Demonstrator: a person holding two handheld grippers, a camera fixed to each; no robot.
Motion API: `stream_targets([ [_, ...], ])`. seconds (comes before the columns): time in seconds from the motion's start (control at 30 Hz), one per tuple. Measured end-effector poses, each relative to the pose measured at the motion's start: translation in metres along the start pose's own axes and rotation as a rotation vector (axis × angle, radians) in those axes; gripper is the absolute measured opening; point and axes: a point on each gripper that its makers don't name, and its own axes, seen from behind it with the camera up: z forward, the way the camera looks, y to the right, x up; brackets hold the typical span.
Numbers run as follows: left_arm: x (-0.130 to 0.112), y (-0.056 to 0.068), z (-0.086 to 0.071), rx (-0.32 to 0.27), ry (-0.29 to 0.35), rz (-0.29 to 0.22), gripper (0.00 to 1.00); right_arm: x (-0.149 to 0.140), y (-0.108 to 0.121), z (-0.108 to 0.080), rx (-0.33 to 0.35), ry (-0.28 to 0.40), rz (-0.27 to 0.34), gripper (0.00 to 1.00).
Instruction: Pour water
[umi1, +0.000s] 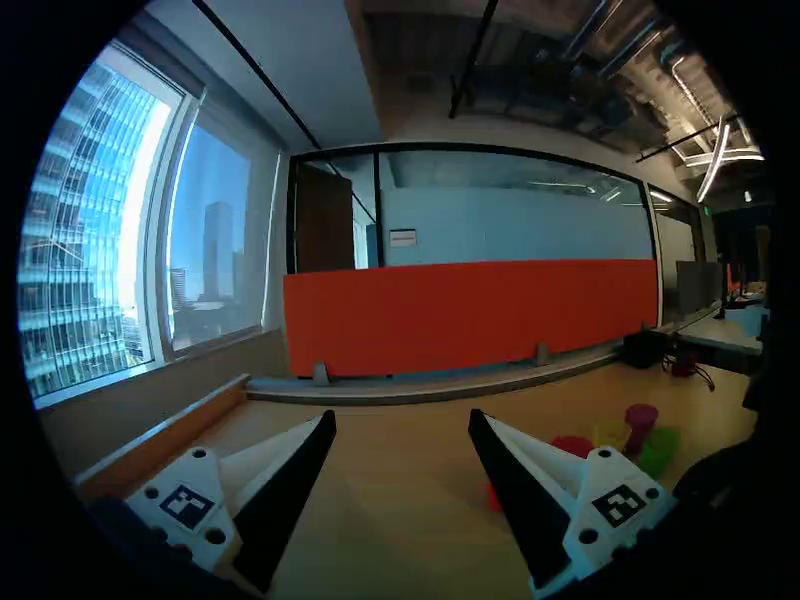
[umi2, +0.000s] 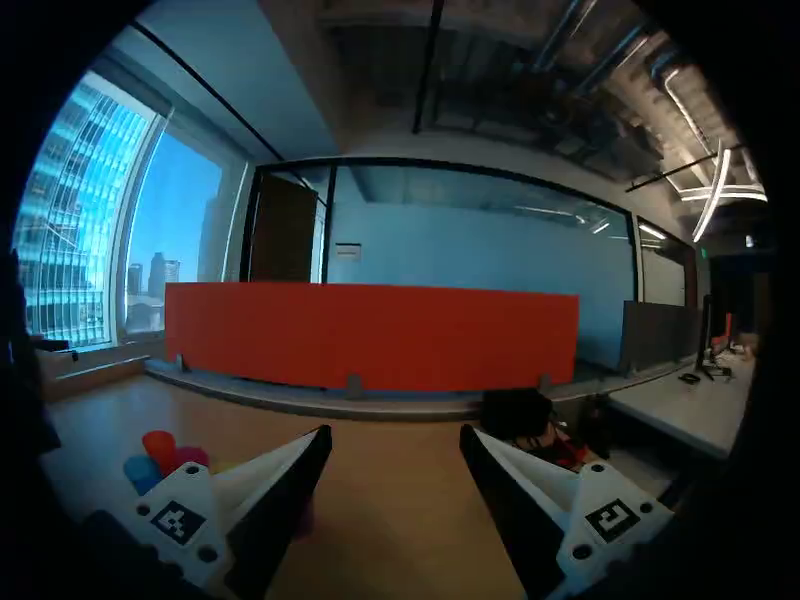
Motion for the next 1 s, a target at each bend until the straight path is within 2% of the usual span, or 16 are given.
stream_targets([
  [0.27,0.055,-0.006,0.01,0.011,0.011,0.0,0.99,0.046,-0.007,0.003,0.027,0.009,0.022,0.99],
  [0.47,0.089,0.0,0.013,-0.021,0.007,-0.037,0.99,0.077,-0.013,0.003,0.051,0.014,0.027,0.99],
  [0.6,0.107,0.002,0.012,-0.041,0.01,-0.041,0.99,0.095,-0.014,-0.001,0.053,0.036,0.014,0.99],
  [0.77,0.119,0.006,0.011,-0.058,0.023,-0.05,0.99,0.104,-0.011,-0.002,0.043,0.046,-0.001,0.99],
  [1.0,0.117,0.008,0.013,-0.082,0.011,-0.07,0.99,0.103,-0.013,0.002,0.062,0.04,0.018,0.99],
])
